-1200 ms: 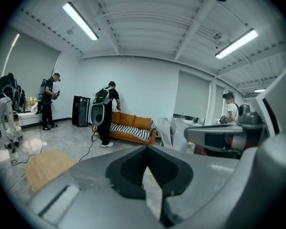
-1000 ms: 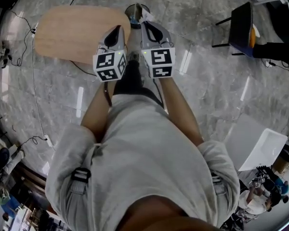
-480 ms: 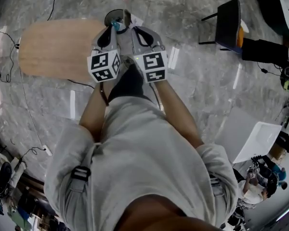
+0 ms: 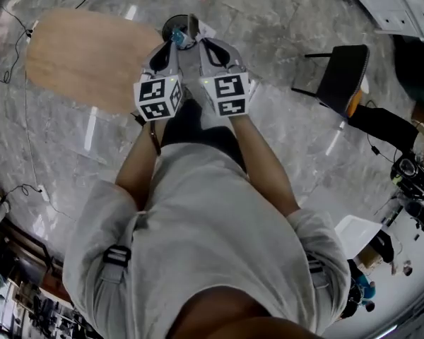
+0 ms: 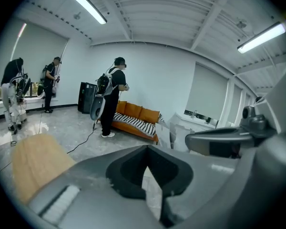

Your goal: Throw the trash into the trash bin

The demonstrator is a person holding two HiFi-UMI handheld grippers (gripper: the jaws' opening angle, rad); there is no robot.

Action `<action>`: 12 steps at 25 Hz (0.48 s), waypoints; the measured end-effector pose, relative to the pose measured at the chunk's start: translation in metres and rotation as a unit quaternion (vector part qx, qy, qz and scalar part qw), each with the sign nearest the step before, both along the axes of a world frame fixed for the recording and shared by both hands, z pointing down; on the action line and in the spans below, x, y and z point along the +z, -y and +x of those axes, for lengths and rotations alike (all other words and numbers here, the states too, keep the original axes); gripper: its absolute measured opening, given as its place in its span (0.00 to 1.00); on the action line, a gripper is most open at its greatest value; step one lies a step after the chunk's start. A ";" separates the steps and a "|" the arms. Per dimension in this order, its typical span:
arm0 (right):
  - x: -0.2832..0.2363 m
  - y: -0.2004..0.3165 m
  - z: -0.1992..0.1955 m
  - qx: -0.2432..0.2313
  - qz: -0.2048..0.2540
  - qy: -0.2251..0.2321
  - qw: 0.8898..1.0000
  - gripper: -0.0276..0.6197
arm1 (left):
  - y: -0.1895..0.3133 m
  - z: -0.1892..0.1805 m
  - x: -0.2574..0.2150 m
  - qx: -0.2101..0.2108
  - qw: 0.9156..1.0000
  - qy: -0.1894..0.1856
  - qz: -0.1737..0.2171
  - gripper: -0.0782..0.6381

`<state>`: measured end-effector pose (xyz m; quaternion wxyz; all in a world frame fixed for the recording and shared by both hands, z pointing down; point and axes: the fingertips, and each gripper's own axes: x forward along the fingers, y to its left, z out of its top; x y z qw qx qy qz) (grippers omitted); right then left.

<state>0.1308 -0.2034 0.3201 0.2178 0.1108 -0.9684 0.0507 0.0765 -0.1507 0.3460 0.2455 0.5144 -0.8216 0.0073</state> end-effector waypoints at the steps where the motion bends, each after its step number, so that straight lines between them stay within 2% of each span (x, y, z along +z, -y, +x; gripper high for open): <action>1: 0.000 0.007 -0.008 -0.005 0.002 0.000 1.000 0.06 | 0.003 -0.008 -0.001 -0.007 1.000 0.003 0.002 0.13; 7: 0.012 0.012 -0.039 -0.058 -0.010 -0.016 0.998 0.06 | 0.001 -0.033 0.009 -0.049 0.999 -0.007 -0.007 0.13; 12: 0.049 0.027 -0.066 -0.111 -0.023 -0.048 0.992 0.06 | 0.012 -0.057 0.036 -0.079 0.996 -0.007 -0.026 0.13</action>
